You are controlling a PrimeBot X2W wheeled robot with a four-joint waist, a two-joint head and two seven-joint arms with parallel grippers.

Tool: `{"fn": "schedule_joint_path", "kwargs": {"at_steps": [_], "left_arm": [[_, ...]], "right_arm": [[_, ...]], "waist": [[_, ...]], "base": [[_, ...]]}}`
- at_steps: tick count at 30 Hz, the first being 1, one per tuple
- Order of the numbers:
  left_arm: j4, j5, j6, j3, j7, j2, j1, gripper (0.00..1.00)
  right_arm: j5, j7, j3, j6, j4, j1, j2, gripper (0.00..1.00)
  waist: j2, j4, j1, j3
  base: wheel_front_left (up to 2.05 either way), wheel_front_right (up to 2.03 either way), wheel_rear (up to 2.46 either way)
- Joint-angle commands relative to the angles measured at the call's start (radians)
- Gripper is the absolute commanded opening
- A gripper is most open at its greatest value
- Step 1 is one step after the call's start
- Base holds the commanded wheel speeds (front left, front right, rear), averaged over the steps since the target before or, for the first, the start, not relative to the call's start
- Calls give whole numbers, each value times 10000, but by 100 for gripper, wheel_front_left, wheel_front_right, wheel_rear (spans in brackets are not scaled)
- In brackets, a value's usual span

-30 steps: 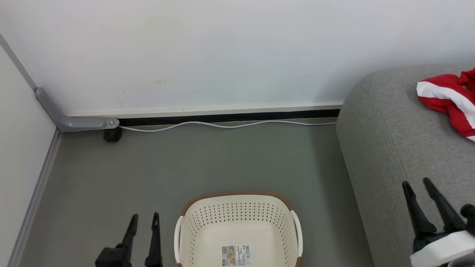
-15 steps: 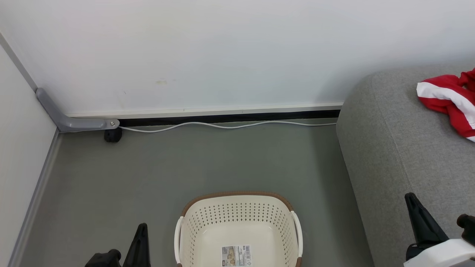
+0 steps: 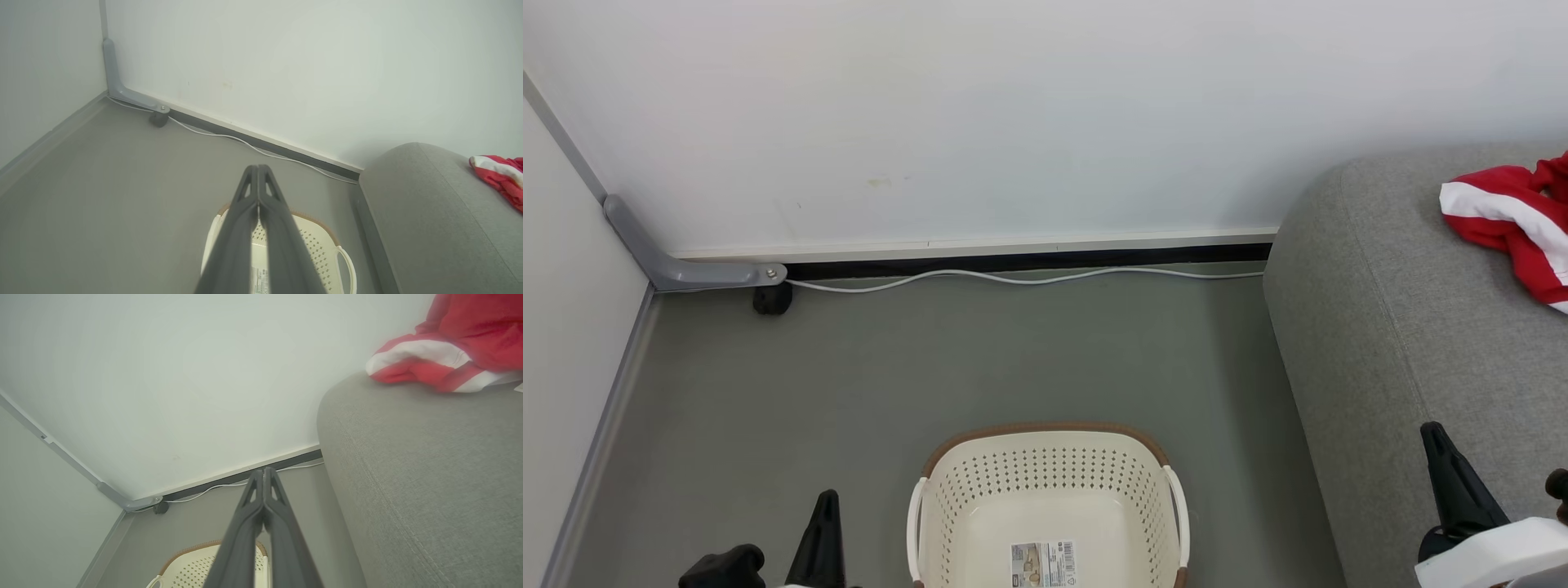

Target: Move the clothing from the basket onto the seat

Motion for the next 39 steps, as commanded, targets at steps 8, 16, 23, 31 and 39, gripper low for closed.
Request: {"fn": "schedule_joint_path", "kwargs": {"at_steps": [8,16,23,31,39], "left_arm": [[-194,-1058,-277,294,211,147,-598,0],[-184,-2091,-467,455,445,179,-740,0],[-170,-2886,-615,587,633,199,-853,0],[-152,-3790,-783,743,851,217,-983,0],[-134,-4583,-932,885,1048,230,-1098,0]], "right_arm": [[853,244,-274,3,-235,-397,19,0],[1697,501,-472,4,-243,-452,230,0],[2349,701,-629,5,-248,-495,395,0],[3092,932,-810,6,-254,-545,586,0],[3747,1138,-972,6,-259,-588,756,0]], "waist": [[-1,5,-2,-13],[-1,11,-2,-27],[-1,15,-2,-38],[-1,20,-2,-51],[-1,24,-2,-62]], "base": [[0,0,0],[0,0,0],[0,0,0],[0,0,0],[0,0,0]]}}
